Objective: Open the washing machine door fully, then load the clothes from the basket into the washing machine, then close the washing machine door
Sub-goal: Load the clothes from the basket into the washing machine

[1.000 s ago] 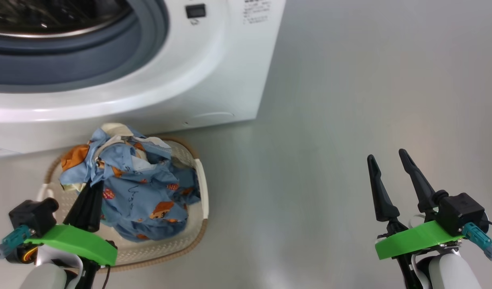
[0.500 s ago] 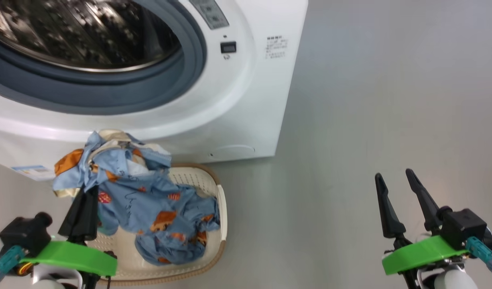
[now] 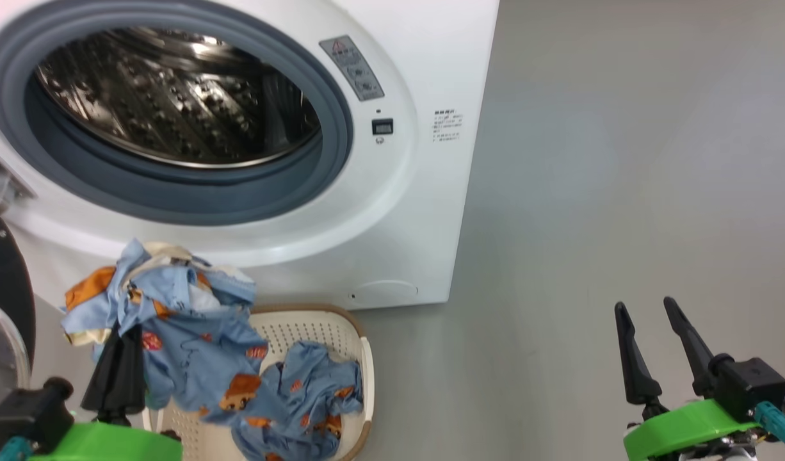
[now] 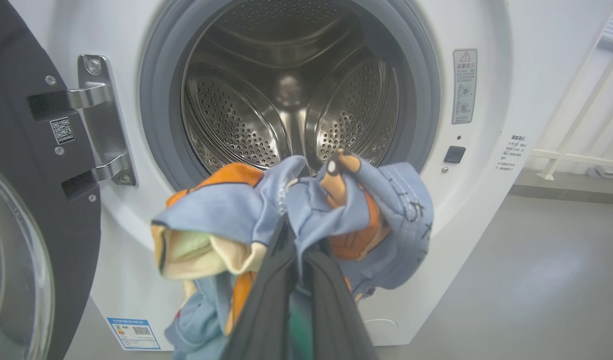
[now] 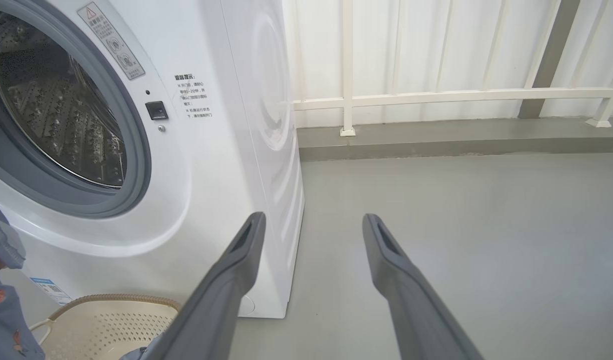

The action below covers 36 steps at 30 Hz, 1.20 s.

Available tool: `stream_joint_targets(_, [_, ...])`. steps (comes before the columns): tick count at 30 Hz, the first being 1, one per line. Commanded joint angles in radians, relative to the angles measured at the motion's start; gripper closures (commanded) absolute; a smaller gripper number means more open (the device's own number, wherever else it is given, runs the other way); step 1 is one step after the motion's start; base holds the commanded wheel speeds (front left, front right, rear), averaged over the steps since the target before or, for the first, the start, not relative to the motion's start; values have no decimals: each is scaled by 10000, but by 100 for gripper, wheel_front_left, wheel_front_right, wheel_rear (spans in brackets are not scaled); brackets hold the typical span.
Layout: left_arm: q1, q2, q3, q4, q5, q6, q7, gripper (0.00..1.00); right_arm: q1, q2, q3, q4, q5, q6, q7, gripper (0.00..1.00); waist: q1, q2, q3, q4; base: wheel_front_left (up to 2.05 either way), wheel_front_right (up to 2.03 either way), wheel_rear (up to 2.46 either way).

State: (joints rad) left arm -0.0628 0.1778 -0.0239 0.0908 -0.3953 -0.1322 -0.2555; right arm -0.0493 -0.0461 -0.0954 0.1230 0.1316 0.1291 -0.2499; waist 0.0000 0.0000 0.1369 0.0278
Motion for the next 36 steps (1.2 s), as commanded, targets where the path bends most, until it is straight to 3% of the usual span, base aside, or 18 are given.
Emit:
stream_joint_targets(1, [3, 104, 471, -383, 212, 15, -63, 100, 103, -41, 214, -263, -111, 16, -118, 0, 0, 0, -398, -20, 0, 0, 0])
stream_joint_targets(14, [951, -497, 1324, -1077, 1068, 15, -63, 100, 545, -41, 228, -444, -206, 16, -118, 0, 0, 0, -1131, -290, 0, 0, 0])
stream_joint_targets(36, [806, -538, 1264, -963, 949, 15, -63, 100, 607, -41, 379, -484, -224, 16, -118, 0, 0, 0, -812, -413, 0, 0, 0])
